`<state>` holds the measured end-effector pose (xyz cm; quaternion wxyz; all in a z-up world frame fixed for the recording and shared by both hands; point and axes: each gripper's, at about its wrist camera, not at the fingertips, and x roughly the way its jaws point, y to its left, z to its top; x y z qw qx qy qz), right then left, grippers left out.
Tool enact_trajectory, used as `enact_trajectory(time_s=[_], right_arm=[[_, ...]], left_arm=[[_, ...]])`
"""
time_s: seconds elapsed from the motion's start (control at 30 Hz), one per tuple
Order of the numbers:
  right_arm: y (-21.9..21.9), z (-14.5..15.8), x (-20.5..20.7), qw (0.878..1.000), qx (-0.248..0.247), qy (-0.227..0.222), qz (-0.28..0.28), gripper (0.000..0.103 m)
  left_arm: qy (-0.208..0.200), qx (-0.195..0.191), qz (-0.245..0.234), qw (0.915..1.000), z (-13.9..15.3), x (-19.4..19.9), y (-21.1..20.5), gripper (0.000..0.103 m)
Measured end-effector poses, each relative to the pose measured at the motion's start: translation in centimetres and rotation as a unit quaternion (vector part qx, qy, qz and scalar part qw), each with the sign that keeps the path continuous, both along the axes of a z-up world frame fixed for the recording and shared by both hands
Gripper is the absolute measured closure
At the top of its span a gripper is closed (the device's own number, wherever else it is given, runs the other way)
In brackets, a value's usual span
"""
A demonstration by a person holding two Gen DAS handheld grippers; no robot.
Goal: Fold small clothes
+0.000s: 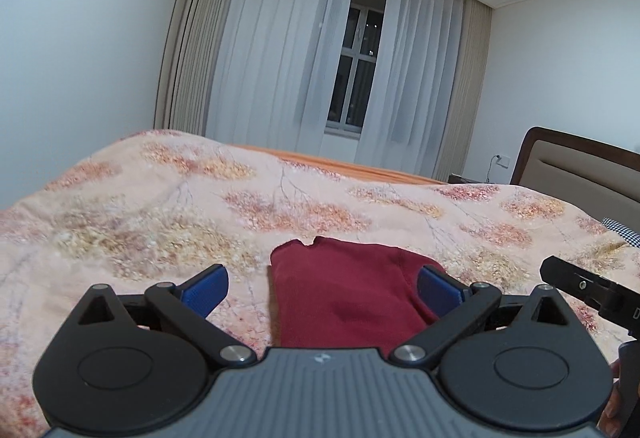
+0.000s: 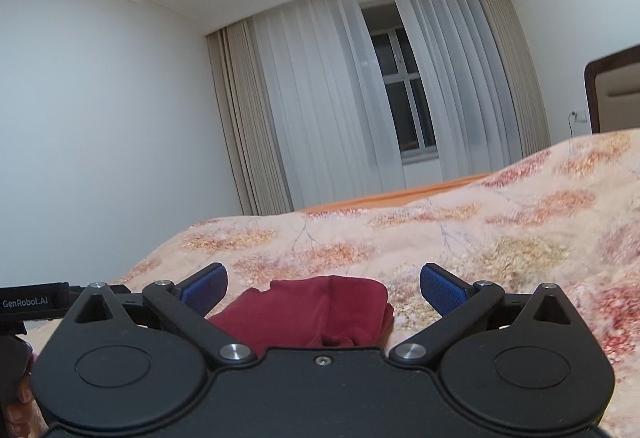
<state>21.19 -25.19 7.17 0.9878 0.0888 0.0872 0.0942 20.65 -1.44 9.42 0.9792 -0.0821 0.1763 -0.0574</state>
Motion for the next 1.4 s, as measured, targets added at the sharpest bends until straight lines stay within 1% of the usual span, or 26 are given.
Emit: enact_trajectory(time_s=[0.2,0.4,0.6,0.73,0.87,1.03,1.23,1.4], right_arm=[[0.8,0.4,-3.4,0.999,-0.022,-0.025,-0.005,0.001],[1.6,0.0,-6.6,0.999,-0.033,-0.037,-0.008,0.001],[2.8,-0.6,-9.5,0.997,-0.047,-0.052,-0.016,0.000],[3.7,-1.4,-11.4,0.996,-0.060,-0.059,-0.025,0.000],[4.4,-2.5,-13.3,0.994,-0.077,-0.066,-0.033,0.000],[5.1,-4.0,-14.7,0.994,-0.088,-0.058,-0.041,0.000],[5.6,-5.7,-15.1,0.993,-0.098,-0.042,-0.048,0.000],[5.8,-6.4,-14.7,0.993,-0.105,-0.030,-0.048,0.000]], left_arm=[[-0.020,0.012,0.012,0.9996,0.6,-3.1,0.1,0.000],[-0.034,0.022,0.021,0.9990,0.6,-6.1,0.4,0.000],[-0.045,0.026,0.023,0.9984,-0.2,-8.9,0.6,0.000],[-0.048,0.029,0.024,0.9981,-1.2,-10.6,1.0,0.000],[-0.045,0.040,0.028,0.9978,-2.3,-11.9,1.5,0.000],[-0.033,0.034,0.032,0.9984,-4.0,-13.0,2.5,0.000],[-0.016,0.035,0.035,0.9986,-5.6,-13.5,3.3,0.000],[-0.006,0.035,0.039,0.9986,-6.4,-13.3,3.6,0.000]])
